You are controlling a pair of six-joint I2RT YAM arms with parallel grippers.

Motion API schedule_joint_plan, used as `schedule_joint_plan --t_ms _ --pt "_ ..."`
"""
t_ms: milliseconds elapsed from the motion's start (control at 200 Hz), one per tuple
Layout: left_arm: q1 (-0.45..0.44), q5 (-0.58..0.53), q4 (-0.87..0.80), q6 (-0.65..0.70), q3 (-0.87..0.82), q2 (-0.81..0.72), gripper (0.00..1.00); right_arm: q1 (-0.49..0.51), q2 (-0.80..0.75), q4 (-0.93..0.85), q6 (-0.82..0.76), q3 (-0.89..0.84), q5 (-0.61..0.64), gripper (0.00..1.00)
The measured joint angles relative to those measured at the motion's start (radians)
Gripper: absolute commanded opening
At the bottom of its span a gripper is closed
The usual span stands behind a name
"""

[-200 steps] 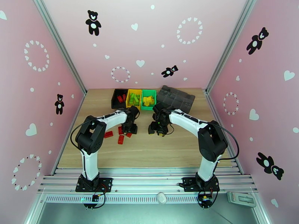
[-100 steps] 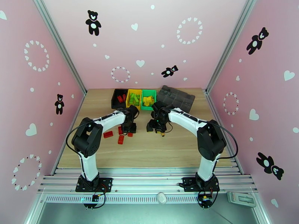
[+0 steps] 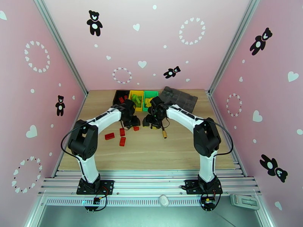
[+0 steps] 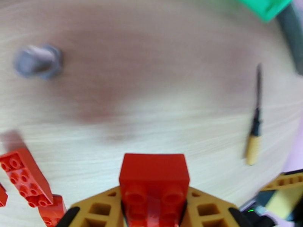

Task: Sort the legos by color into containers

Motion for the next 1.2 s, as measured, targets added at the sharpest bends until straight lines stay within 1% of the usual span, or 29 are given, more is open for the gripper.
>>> schedule_joint_plan --t_ms 270,440,581,726,816,856,926,976,1046,1201 --pt "0.133 0.139 0.058 -0.068 0.057 -0.006 0.32 -0.002 0.07 0.029 0.038 0.145 -0.076 0.58" --pt "0.237 0.177 0.065 -0.109 0.151 -0.002 0.32 -0.006 0.073 0.034 0.046 0.194 -0.093 0.58" --pt "0.313 0.164 0.041 -0.132 0.314 0.059 0.32 -0.011 0.073 0.029 0.047 0.197 -0.091 0.58" --pt "0.357 0.115 -0.048 -0.136 0.59 0.222 0.33 -0.013 0.073 0.014 0.047 0.197 -0.073 0.58" --pt "0.362 0.09 -0.114 -0.142 0.786 0.349 0.38 -0.013 0.073 0.008 0.046 0.197 -0.06 0.58" --pt "0.362 0.082 -0.142 -0.142 0.872 0.407 0.42 -0.013 0.073 0.006 0.045 0.196 -0.055 0.59" --pt "0.362 0.076 -0.184 -0.149 1.009 0.501 0.56 -0.013 0.072 0.001 0.045 0.196 -0.047 0.59" --pt "0.362 0.071 -0.211 -0.16 1.078 0.552 0.64 -0.013 0.071 -0.003 0.045 0.193 -0.041 0.59" --pt "0.362 0.064 -0.241 -0.166 1.121 0.589 0.69 -0.013 0.063 -0.01 0.045 0.18 -0.03 0.59" --pt "0.362 0.058 -0.276 -0.156 1.1 0.585 0.7 -0.013 0.03 -0.021 0.045 0.141 -0.006 0.59"
